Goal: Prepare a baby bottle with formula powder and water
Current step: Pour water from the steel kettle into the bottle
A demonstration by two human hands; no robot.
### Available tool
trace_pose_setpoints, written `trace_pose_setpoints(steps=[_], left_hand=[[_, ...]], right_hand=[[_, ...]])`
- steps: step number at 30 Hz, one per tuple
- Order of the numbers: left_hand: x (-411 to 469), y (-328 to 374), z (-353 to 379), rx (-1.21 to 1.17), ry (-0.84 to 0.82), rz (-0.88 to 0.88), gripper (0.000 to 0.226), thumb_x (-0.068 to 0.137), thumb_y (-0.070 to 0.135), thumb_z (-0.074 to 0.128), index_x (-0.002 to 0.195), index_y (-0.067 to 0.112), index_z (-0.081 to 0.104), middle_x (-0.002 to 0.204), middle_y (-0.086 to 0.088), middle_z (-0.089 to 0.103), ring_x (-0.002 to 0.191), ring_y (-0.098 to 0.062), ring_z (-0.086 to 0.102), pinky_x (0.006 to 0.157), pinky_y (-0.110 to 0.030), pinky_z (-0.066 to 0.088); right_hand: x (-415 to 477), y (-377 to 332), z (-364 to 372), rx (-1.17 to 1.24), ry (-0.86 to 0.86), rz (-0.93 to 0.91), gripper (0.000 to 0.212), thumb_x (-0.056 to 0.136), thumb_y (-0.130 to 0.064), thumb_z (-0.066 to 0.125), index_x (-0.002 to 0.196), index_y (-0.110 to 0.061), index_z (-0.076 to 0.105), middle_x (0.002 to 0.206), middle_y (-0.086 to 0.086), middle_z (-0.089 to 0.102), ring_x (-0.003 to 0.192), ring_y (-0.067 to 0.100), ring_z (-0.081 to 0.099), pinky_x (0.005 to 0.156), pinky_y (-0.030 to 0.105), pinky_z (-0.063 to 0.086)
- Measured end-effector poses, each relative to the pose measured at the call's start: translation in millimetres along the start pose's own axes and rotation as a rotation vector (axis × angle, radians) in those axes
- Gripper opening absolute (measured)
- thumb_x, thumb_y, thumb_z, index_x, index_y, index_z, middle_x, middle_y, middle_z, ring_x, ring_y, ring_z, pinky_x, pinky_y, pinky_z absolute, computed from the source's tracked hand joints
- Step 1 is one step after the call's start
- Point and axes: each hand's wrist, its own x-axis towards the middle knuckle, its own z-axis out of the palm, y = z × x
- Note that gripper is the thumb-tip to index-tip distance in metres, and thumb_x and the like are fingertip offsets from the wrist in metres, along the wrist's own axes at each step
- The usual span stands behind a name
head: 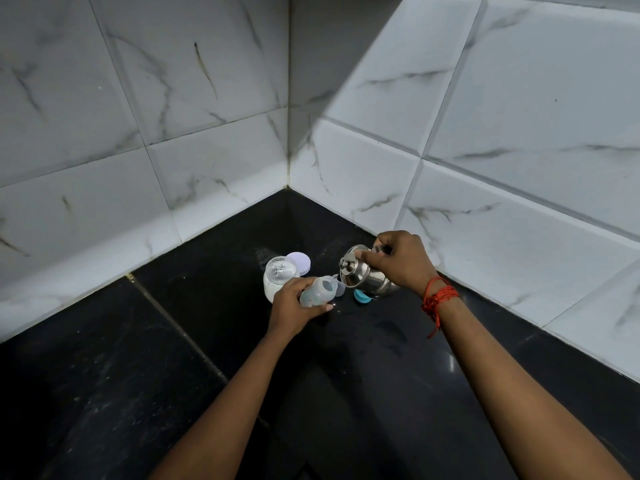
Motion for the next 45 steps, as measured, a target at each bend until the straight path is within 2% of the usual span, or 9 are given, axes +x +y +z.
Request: trace_pose_setpoints(steps=[5, 8, 12, 18, 21, 29, 34, 39, 45], left_hand=[[2, -1, 10, -0.085, -0.004, -0.018, 0.057, 0.065, 0.032, 0.098, 0.116, 0.038, 0.073, 0.112, 0.013, 0.078, 0.108, -0.008, 0.072, 0.096, -0.036, 0.060], [-2, 2, 19, -0.131, -0.010, -0.044, 0.055, 0.068, 0.021, 0.098, 0.115, 0.035, 0.073, 0.111, 0.009, 0.079, 0.107, -0.009, 0.073, 0.096, -0.033, 0.060], [-6, 0, 26, -0.152, -0.036, -0.062, 0.055, 0.070, 0.018, 0.097, 0.120, 0.020, 0.075, 0.112, 0.003, 0.078, 0.106, -0.008, 0.073, 0.093, -0.029, 0.059], [-7, 2, 18, -0.097, -0.018, -0.042, 0.056, 0.066, 0.025, 0.099, 0.110, 0.042, 0.071, 0.110, 0.009, 0.077, 0.104, -0.006, 0.073, 0.092, -0.029, 0.060], [-5, -1, 14, -0.055, 0.006, -0.035, 0.057, 0.062, 0.031, 0.101, 0.111, 0.039, 0.072, 0.109, 0.009, 0.076, 0.104, -0.008, 0.072, 0.092, -0.032, 0.060], [0, 2, 10, 0.047, 0.026, -0.001, 0.059, 0.063, 0.027, 0.101, 0.117, 0.024, 0.076, 0.106, 0.017, 0.069, 0.103, -0.002, 0.065, 0.086, -0.008, 0.046], [-1, -6, 16, 0.018, 0.024, -0.036, 0.057, 0.063, 0.031, 0.100, 0.114, 0.027, 0.076, 0.110, 0.009, 0.076, 0.104, -0.008, 0.071, 0.091, -0.029, 0.058], [-5, -8, 21, -0.030, 0.008, -0.070, 0.056, 0.064, 0.026, 0.100, 0.111, 0.036, 0.072, 0.108, 0.010, 0.076, 0.103, -0.007, 0.071, 0.092, -0.031, 0.060], [-8, -16, 26, -0.053, -0.017, -0.100, 0.054, 0.065, 0.024, 0.100, 0.111, 0.035, 0.074, 0.107, 0.008, 0.077, 0.102, -0.008, 0.073, 0.093, -0.035, 0.061]], right_hand=[[-2, -4, -2, 0.020, 0.010, -0.004, 0.048, 0.079, -0.033, 0.080, 0.052, -0.021, 0.043, 0.052, -0.003, 0.049, 0.053, 0.012, 0.046, 0.054, 0.027, 0.038], [-3, -5, -3, 0.029, 0.012, -0.011, 0.047, 0.080, -0.031, 0.080, 0.052, -0.022, 0.043, 0.051, -0.004, 0.050, 0.054, 0.013, 0.050, 0.054, 0.027, 0.040], [-3, -5, -4, 0.018, 0.018, -0.002, 0.046, 0.081, -0.030, 0.079, 0.052, -0.023, 0.044, 0.049, -0.007, 0.045, 0.050, 0.009, 0.044, 0.052, 0.023, 0.036], [-4, 1, -5, 0.014, 0.034, 0.012, 0.045, 0.081, -0.030, 0.079, 0.053, -0.021, 0.045, 0.050, -0.005, 0.045, 0.050, 0.009, 0.041, 0.051, 0.022, 0.034], [-5, 3, -5, 0.010, 0.029, 0.010, 0.045, 0.081, -0.030, 0.079, 0.053, -0.021, 0.045, 0.051, -0.006, 0.045, 0.050, 0.008, 0.041, 0.050, 0.020, 0.033], [-7, 4, -3, 0.030, 0.019, 0.007, 0.045, 0.081, -0.030, 0.079, 0.054, -0.019, 0.045, 0.050, -0.005, 0.045, 0.050, 0.009, 0.041, 0.050, 0.019, 0.033], [-6, 0, -10, 0.020, 0.035, -0.011, 0.046, 0.080, -0.030, 0.080, 0.053, -0.020, 0.044, 0.050, -0.006, 0.044, 0.050, 0.009, 0.040, 0.050, 0.022, 0.035], [-5, -6, -21, 0.011, 0.060, -0.035, 0.049, 0.079, -0.029, 0.081, 0.052, -0.021, 0.042, 0.048, -0.008, 0.042, 0.048, 0.007, 0.038, 0.050, 0.022, 0.033], [-6, -11, -32, -0.007, 0.095, -0.066, 0.047, 0.079, -0.031, 0.082, 0.053, -0.019, 0.044, 0.047, -0.008, 0.043, 0.046, 0.007, 0.038, 0.049, 0.017, 0.032]])
